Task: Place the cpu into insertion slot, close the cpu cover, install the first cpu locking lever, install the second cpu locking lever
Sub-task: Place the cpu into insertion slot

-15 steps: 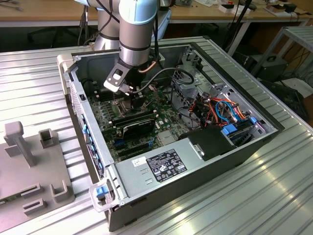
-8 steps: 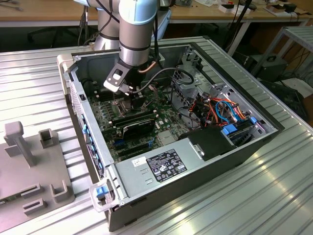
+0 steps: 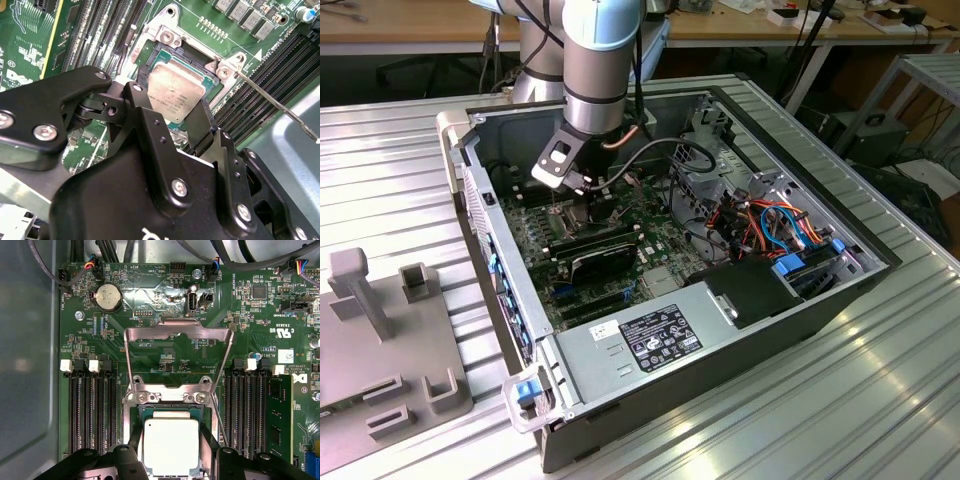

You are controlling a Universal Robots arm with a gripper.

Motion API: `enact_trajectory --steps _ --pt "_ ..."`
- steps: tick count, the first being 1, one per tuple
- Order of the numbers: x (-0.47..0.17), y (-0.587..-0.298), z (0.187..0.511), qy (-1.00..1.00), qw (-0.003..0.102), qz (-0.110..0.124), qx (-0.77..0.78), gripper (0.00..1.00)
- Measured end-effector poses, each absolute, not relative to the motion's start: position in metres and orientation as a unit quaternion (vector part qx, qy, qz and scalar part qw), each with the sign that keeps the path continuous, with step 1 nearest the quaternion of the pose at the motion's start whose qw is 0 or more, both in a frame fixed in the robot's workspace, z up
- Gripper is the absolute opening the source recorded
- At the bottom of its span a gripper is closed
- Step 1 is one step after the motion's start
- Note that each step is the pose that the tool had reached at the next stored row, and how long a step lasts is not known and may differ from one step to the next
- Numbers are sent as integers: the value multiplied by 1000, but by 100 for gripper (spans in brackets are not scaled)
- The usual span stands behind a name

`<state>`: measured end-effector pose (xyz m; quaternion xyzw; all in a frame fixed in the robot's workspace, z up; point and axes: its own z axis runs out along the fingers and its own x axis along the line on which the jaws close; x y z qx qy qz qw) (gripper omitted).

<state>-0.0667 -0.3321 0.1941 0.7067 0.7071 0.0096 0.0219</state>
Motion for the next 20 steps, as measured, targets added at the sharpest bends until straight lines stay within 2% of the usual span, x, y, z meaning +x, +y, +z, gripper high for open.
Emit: enact_trajectory --steps 8,9,20 --pt "-67 -332 193 707 22 11 707 55" --pt "-67 -332 193 707 22 10 707 62" --pt "-67 -332 197 707 22 10 707 62"
